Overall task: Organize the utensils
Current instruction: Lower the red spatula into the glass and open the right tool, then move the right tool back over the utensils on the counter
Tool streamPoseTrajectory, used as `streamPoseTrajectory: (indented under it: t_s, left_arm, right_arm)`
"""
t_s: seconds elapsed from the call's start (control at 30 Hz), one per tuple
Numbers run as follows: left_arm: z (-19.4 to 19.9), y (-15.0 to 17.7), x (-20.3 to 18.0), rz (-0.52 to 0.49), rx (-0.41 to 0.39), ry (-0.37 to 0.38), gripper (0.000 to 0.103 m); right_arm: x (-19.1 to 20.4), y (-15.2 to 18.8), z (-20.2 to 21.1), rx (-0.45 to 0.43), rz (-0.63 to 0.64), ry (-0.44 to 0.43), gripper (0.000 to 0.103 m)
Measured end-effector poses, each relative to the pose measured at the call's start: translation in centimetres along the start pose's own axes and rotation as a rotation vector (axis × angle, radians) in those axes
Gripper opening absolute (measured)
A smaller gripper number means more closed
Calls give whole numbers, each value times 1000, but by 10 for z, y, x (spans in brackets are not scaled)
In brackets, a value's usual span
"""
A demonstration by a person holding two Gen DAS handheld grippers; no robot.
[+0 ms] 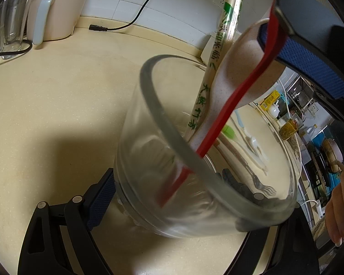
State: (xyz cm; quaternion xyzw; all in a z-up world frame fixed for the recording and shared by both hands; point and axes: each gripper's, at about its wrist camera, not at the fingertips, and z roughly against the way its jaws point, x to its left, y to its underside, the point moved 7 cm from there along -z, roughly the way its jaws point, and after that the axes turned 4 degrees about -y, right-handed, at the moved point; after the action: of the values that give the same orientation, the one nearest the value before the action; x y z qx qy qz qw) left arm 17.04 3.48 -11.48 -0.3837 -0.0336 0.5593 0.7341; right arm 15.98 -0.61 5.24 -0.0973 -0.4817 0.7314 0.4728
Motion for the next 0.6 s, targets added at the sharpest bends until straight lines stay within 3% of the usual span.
streamPoseTrajectory:
  t_s: [0.6]
  left_arm:
    - [0, 0, 0, 0, 0, 0, 91]
  right_arm:
    - [1, -4, -3, 10, -24, -34, 23]
